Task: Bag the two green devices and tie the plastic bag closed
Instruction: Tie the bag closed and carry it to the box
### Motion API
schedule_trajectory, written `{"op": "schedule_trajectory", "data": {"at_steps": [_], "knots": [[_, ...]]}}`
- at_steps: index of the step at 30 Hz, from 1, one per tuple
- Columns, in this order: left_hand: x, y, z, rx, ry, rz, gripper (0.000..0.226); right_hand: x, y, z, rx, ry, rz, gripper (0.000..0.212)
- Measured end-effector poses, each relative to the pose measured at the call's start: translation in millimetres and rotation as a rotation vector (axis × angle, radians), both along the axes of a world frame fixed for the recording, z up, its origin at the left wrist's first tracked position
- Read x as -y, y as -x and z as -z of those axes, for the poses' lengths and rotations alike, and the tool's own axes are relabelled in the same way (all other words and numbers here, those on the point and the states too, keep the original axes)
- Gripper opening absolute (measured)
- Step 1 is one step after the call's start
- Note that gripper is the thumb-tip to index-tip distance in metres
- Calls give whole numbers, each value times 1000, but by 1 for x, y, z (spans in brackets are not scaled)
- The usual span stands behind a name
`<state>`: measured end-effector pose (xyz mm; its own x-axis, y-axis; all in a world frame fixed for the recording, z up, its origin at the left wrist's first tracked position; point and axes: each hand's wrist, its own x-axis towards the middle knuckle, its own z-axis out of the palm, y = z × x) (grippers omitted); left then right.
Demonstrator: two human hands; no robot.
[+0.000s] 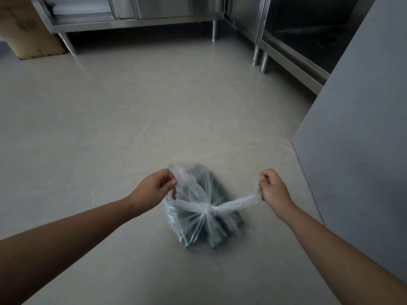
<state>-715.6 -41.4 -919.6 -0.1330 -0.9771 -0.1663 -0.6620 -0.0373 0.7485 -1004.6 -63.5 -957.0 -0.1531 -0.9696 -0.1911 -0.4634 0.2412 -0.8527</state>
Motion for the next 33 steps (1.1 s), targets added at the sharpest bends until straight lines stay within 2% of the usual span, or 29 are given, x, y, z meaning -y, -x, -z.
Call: {"op": "schedule_trajectory", "data": {"at_steps": [5,9,12,17,21,26,33], "knots": [[1,-2,0,87,66,-25,14,-2,-15,-16,206,-24,29,27],[5,-1,-7,76,124,-75,13,-3,-35,-36,354,-3,-18,25],[6,5,-14,-24,79,-126,13,-6,-51,-46,425,11,-109,23],[-4,26,-25,-313,-57,-114,17,-17,-78,-50,457,-11,-258,21],[-11,42,-29,-409,-148,-69,13,-23,-89,-47,457,-43,-351,22],[-15,43,-29,-569,-239,-133,9,-26,-85,-47,494,-74,-368,16],[-16,47,-28,-642,-344,-171,6,-29,-81,-48,527,-95,-353,10]]}}
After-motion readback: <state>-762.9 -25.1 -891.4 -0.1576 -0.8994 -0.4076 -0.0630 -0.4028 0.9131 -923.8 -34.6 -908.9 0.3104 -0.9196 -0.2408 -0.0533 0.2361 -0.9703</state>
